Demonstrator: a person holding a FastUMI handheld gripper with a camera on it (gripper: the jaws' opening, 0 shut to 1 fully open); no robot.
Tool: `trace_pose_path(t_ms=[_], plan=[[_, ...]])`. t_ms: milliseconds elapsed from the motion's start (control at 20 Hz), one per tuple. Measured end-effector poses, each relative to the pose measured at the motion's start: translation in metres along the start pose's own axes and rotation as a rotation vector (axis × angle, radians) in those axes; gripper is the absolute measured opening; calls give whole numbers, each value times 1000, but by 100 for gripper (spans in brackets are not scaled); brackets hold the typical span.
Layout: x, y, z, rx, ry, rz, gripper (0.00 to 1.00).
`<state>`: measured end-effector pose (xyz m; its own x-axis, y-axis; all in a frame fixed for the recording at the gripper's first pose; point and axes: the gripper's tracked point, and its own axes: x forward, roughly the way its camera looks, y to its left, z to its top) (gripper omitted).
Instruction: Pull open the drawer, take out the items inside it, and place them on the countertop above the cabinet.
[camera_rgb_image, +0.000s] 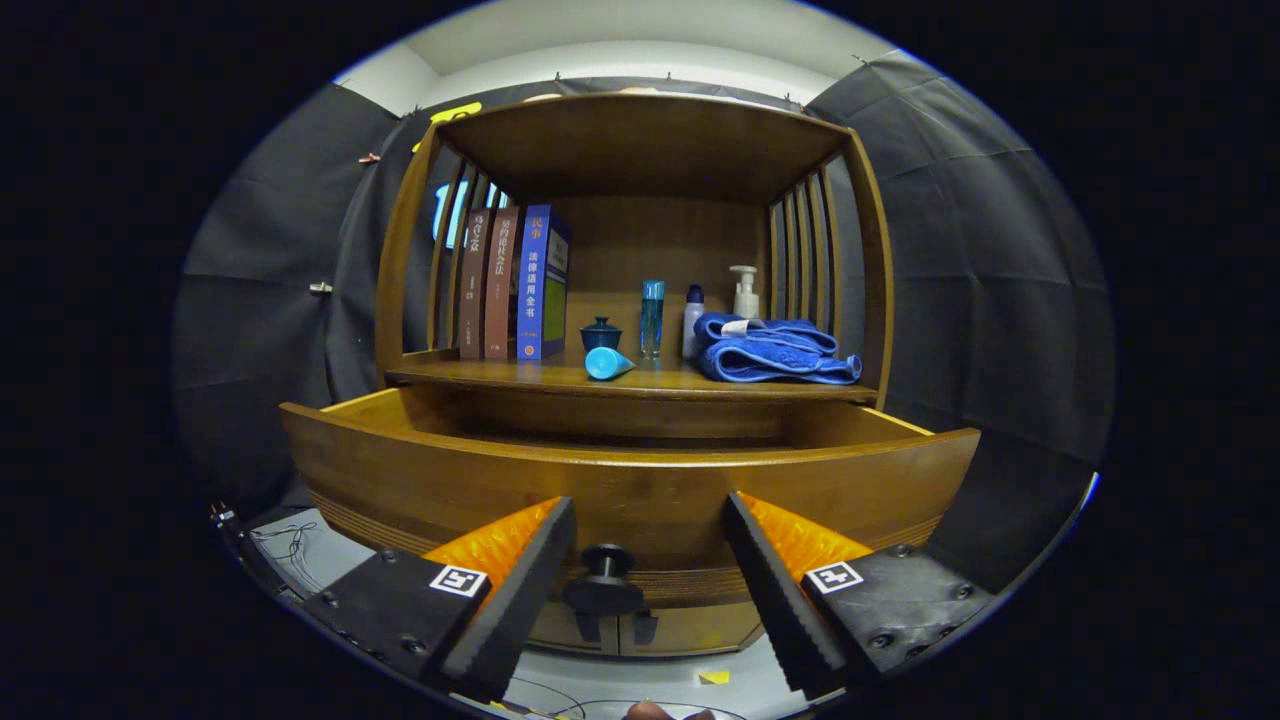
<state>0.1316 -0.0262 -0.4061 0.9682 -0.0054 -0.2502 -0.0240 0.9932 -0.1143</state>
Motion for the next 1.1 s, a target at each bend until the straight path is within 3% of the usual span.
trace_pose_path(t_ms=[700,1100], plan=[[97,6,6,32,18,-22,100],[119,10,2,120,50,-24,99]])
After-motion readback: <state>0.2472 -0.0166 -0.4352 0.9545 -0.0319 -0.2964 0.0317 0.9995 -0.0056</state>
